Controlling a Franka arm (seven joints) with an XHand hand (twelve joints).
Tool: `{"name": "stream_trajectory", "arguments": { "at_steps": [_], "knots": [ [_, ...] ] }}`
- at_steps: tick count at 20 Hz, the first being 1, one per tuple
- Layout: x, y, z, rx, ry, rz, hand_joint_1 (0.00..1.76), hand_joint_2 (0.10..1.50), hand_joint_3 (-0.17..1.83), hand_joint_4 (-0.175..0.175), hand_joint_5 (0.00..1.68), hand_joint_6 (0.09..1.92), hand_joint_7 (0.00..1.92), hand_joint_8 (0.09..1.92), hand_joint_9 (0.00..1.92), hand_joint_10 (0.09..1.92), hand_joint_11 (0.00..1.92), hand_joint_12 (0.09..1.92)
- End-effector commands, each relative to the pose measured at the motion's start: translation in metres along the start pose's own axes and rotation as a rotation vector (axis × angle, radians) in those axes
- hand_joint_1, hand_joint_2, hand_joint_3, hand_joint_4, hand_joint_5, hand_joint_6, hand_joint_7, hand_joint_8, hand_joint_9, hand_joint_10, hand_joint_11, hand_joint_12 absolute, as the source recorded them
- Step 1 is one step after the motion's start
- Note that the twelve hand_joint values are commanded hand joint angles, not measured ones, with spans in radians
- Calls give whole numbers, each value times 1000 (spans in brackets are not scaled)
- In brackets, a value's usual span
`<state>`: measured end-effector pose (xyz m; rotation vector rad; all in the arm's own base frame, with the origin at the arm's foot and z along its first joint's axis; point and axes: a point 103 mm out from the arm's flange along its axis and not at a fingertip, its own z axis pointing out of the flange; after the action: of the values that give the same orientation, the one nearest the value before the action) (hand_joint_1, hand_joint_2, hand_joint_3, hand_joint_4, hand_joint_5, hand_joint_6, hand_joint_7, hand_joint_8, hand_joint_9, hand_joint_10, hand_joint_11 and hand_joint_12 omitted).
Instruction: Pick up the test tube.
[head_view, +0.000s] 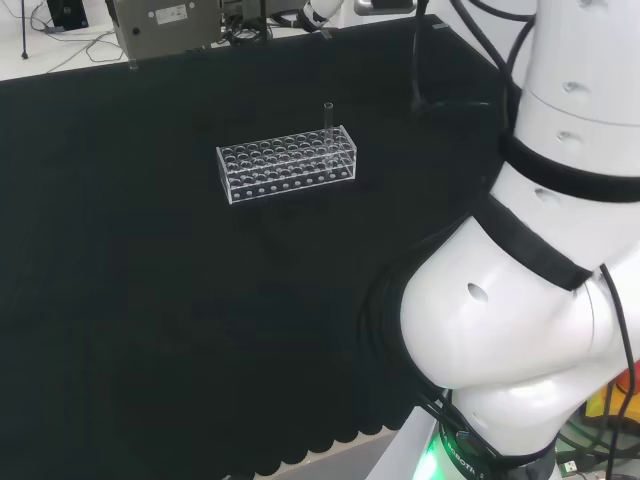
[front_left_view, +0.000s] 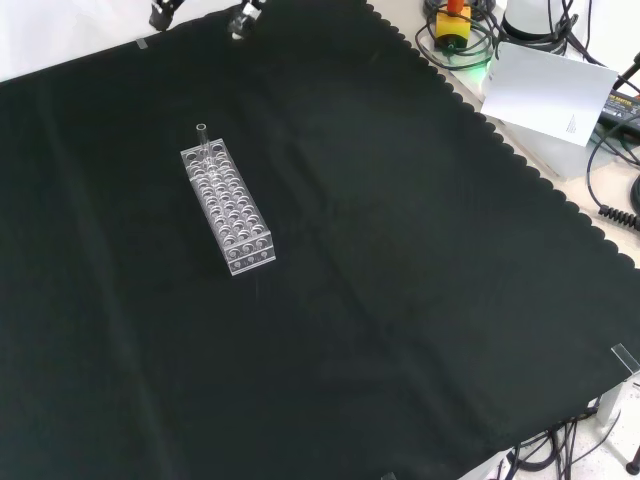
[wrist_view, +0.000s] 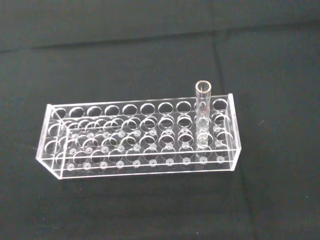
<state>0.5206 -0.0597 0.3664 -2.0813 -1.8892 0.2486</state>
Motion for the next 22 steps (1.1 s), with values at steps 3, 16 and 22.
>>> {"name": "stream_trajectory", "arguments": {
  "at_steps": [3, 16, 22],
  "knots": [
    [-18, 33, 23, 92, 47, 25, 750, 822, 453, -93, 335, 87, 266, 912, 287, 934, 166, 1562],
    [-17, 65, 75, 177, 27, 37, 808, 806, 477, -101, 360, 87, 322, 919, 344, 913, 196, 1545],
    [-14, 80, 96, 214, 16, 37, 850, 790, 506, -107, 383, 89, 363, 918, 388, 898, 234, 1530]
  ]
}}
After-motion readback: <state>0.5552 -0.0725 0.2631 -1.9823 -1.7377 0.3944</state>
